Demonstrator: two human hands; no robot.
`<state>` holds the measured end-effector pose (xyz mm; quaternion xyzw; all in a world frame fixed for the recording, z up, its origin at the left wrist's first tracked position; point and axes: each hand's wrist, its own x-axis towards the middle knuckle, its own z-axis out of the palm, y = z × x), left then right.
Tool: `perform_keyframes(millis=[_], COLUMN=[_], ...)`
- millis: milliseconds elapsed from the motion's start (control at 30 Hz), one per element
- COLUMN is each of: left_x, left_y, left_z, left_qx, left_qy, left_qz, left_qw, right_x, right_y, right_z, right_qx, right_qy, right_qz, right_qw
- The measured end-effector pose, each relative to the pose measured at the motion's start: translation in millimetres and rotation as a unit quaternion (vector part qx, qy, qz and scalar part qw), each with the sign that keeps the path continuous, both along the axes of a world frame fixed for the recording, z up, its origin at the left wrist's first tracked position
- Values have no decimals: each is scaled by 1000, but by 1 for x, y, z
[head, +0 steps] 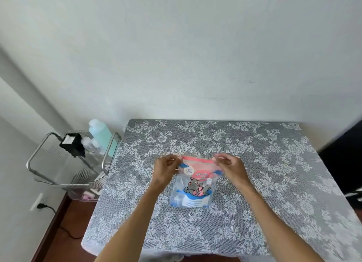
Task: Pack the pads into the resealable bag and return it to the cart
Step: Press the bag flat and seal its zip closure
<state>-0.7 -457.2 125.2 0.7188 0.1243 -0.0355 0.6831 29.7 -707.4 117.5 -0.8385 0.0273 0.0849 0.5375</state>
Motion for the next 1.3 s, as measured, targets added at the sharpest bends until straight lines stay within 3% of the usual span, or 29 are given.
perform_keyframes(millis=[133,300,533,967,1167,1300], left_x=[-5,-8,-16,-26,-26,-25], left_y=[-6,-13,-6,-5,2,-2], left_z=[0,5,9,11,3,2], left_qx=[98,138,87,131,56,56], left_qy=[-47,-79,-77,-81,-35,-26], left_qz=[-54,-86,-68,-81,-45,-71], left_qw=[993,983,991,985,997,996], right_x=[6,9,8,1,2,1], right_y=[16,39,47,58,48,46], right_z=[22,34,30,18,21,23], right_qx=[-118,-133,-116,-152,-147,-150], right_qy=[-96,-44,-38,-84,-49,-48], right_qz=[124,249,271,272,276,285], right_qw=[981,958,955,946,949,945])
